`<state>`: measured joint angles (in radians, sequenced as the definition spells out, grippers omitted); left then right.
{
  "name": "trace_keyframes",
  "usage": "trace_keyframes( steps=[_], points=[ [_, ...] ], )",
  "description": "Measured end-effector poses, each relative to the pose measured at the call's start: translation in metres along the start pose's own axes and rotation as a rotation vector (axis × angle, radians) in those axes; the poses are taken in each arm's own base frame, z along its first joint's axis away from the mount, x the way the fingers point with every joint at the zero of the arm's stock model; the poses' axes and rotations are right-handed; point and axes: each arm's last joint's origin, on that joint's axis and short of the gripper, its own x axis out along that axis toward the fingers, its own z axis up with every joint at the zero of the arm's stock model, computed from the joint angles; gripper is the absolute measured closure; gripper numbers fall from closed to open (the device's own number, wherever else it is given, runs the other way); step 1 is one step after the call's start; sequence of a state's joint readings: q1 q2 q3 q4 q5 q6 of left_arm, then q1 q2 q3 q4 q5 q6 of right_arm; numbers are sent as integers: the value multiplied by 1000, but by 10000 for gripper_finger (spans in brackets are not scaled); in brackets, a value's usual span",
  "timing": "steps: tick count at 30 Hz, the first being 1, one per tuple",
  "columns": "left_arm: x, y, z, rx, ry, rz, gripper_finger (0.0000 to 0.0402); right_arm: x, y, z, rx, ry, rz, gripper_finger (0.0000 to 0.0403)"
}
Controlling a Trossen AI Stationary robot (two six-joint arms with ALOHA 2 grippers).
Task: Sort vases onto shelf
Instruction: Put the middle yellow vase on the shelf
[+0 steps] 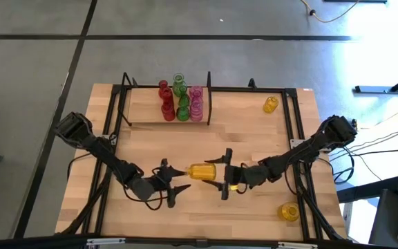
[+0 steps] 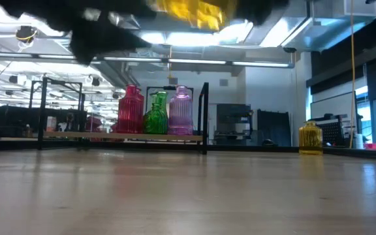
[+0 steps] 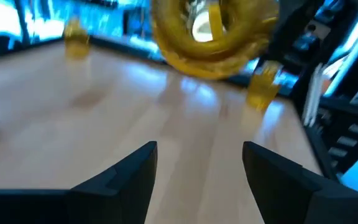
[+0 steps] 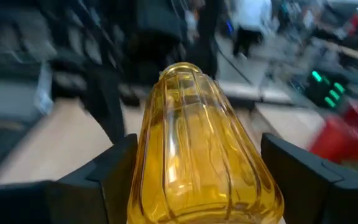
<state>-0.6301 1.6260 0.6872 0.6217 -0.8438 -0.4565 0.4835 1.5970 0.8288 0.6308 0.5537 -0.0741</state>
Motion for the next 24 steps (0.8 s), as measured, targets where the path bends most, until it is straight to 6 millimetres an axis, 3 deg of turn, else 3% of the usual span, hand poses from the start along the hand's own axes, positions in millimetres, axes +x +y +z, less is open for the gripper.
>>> trace_keyframes(
  steps=[10, 24],
  points=[
    [-6, -13, 34, 113, -271, -115, 172, 3, 4, 6, 4, -145, 63, 120],
    [-4, -10, 39, 91, -301, -89, 172, 4, 4, 4, -13, -131, 58, 121]
  ],
)
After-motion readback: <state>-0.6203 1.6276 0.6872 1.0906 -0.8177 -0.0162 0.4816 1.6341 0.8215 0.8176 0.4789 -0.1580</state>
